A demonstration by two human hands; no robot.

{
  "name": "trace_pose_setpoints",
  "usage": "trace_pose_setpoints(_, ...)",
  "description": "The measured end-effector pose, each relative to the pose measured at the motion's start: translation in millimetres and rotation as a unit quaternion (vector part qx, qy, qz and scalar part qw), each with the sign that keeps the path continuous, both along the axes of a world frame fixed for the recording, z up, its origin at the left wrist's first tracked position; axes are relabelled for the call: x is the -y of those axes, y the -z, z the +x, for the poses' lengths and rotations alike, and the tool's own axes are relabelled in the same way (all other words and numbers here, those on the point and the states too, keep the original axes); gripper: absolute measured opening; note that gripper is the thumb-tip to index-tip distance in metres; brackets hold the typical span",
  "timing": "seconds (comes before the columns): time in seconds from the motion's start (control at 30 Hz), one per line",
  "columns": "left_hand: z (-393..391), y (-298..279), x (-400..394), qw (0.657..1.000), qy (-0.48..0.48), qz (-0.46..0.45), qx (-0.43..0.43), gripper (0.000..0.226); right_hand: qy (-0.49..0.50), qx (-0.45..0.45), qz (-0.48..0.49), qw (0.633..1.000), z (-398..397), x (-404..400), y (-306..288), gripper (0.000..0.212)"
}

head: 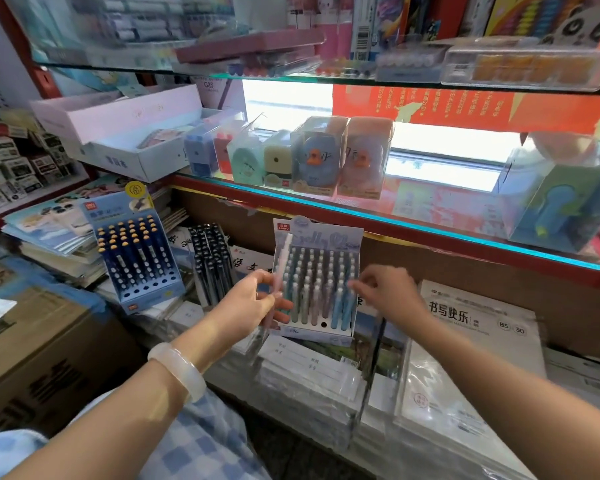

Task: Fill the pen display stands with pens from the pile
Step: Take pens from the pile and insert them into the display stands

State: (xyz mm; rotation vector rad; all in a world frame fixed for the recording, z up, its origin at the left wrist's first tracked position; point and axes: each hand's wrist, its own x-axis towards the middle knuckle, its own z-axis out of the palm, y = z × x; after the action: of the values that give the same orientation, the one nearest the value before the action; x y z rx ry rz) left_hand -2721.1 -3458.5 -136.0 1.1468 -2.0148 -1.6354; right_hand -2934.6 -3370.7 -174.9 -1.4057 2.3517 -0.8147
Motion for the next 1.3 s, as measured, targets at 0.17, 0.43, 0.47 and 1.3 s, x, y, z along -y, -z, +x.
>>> trace_pose_setpoints(0.17,-3,-2,-7,0.997,0.066,-0.023,0.019,0.011,-0.105,0.162,-0.118,0.974,22,20,-57,0.015)
trace_pose_setpoints(0.43,-5,5,-8,0.997,0.074,-0.026,0.012,0.008,-0.178,0.192,-0.096,0.960,37,29,-69,0.011)
trace_pose_setpoints(0.47,-4,6,-7,0.997,0.073,-0.030,0.010,0.007,-0.185,0.183,-0.095,0.961,37,28,-67,0.010)
trace_pose_setpoints(1.3,53,18,39,0.933,0.103,-0.266,0.219,0.025,-0.126,-0.163,0.036,0.978,14,21,-2,0.016)
